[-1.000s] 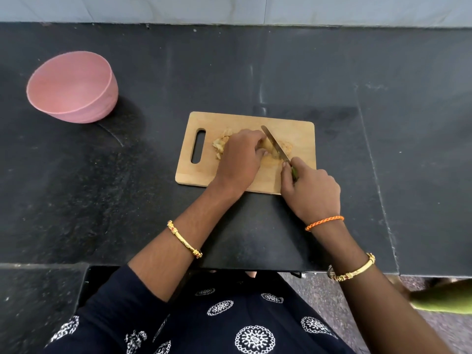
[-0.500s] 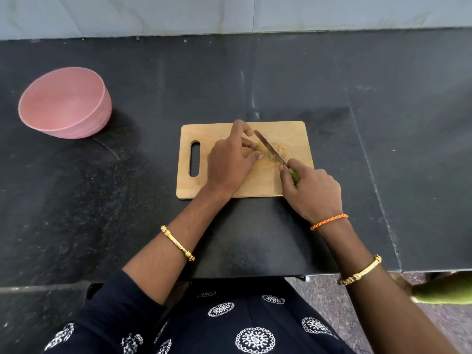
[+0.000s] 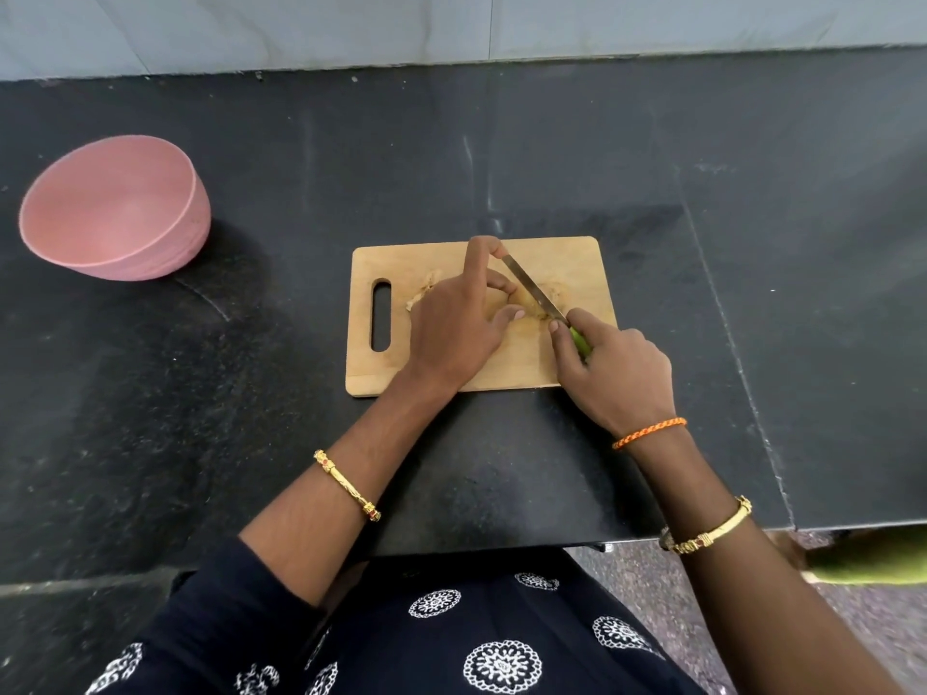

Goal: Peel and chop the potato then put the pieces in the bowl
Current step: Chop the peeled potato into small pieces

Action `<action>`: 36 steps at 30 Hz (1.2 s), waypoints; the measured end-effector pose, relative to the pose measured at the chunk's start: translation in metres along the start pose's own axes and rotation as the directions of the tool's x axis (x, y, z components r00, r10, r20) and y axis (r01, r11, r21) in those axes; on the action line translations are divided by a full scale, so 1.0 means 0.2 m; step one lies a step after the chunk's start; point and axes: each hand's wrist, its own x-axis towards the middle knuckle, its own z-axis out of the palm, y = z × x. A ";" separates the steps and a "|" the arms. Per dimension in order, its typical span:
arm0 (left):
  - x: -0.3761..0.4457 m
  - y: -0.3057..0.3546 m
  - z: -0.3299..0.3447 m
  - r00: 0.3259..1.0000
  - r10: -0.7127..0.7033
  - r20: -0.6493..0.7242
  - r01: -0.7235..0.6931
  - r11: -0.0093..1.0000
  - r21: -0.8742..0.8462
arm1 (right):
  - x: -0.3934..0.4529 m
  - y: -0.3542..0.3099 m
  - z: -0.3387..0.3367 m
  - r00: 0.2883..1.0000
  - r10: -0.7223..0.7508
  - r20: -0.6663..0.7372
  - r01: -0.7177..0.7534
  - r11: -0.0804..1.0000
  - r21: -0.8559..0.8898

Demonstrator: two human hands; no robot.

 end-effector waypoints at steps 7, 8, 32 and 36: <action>-0.01 0.00 0.02 0.995 -0.075 -0.058 0.070 0.994 -0.089 | 0.00 -0.01 0.00 0.999 -0.008 0.039 0.011 0.998 -0.062; -0.01 0.00 0.02 0.995 -0.080 -0.062 0.074 0.992 -0.100 | 0.00 -0.01 0.00 0.999 -0.017 0.039 0.019 0.997 -0.071; -0.07 0.04 0.07 0.978 -0.150 -0.143 0.135 0.985 -0.108 | -0.08 -0.08 -0.04 0.947 0.071 0.315 -0.063 0.997 -0.034; -0.05 0.02 0.07 0.989 -0.080 -0.128 0.066 0.992 -0.107 | -0.14 -0.11 -0.04 0.949 0.095 0.301 -0.090 0.995 -0.030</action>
